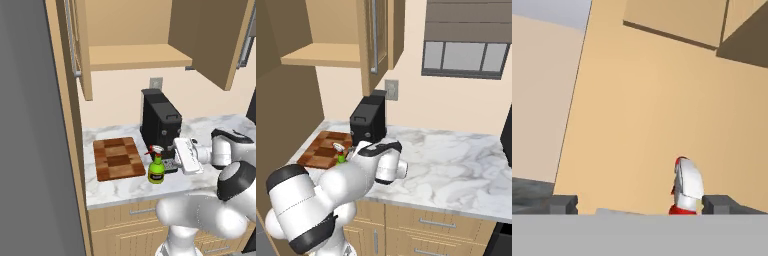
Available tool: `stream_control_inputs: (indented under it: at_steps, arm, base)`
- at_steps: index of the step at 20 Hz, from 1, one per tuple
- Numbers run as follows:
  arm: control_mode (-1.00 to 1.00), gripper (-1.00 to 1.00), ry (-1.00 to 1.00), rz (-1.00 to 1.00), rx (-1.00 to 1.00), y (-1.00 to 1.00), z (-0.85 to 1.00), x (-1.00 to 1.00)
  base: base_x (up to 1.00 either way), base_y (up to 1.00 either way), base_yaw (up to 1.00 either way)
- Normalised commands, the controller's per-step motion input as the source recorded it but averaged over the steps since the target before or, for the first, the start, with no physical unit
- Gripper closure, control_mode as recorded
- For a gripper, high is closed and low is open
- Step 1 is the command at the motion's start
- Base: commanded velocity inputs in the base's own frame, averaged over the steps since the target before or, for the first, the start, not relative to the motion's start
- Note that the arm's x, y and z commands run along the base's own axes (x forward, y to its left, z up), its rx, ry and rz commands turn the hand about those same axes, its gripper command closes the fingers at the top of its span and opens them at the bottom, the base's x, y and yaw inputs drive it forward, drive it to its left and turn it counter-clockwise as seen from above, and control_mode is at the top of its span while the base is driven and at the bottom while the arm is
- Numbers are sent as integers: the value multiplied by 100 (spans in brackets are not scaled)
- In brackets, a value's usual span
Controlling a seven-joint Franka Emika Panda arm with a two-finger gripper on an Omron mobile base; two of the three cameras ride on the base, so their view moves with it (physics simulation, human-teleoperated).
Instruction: Grab the spray bottle from the cabinet, then place it next to the cutting board for sanitizing. Then grab the dish brush from the countertop next to the sink and place it next to the cutting board.
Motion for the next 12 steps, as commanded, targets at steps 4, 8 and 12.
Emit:
stream_control_inputs:
  at_steps: [4, 8, 12]
  arm:
    - [-100, -100, -18, -1, 2, -28, 89, -55]
    - [-100, -100, -5, -1, 0, -4, 100, -65]
    - [-100, -100, 10, -9, 0, 0, 90, -58]
  base:
    - [0, 0, 0]
    - [0, 0, 0]
    - [0, 0, 0]
